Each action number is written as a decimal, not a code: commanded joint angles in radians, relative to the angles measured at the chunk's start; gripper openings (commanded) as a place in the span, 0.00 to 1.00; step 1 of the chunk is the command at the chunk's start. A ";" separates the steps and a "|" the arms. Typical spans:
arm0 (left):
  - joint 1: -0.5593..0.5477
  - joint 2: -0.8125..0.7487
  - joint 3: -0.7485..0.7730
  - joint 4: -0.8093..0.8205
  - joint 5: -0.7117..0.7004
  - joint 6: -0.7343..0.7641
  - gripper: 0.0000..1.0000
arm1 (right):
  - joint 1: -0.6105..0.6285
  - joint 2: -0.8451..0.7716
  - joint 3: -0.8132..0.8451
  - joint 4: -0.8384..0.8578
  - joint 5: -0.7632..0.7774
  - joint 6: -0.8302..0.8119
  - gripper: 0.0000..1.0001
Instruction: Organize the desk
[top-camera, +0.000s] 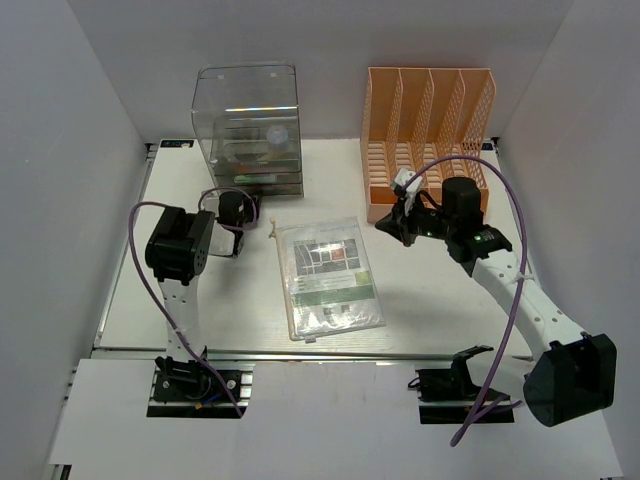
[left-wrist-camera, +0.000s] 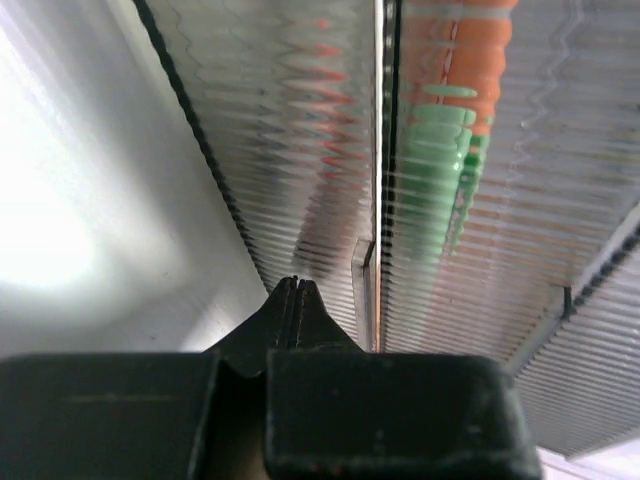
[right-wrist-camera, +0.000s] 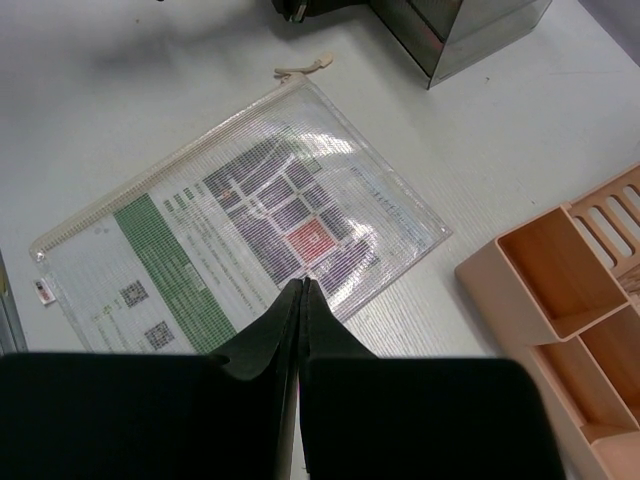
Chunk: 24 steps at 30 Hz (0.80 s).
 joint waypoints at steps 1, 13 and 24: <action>-0.002 -0.043 -0.042 0.070 0.039 -0.014 0.03 | -0.015 -0.010 -0.015 0.023 -0.041 -0.012 0.00; 0.036 -0.582 -0.458 0.078 0.465 0.260 0.66 | -0.015 0.128 0.038 -0.153 -0.114 -0.122 0.82; 0.015 -0.868 -0.238 -1.033 0.621 1.069 0.98 | -0.011 0.411 0.125 -0.101 0.202 0.222 0.89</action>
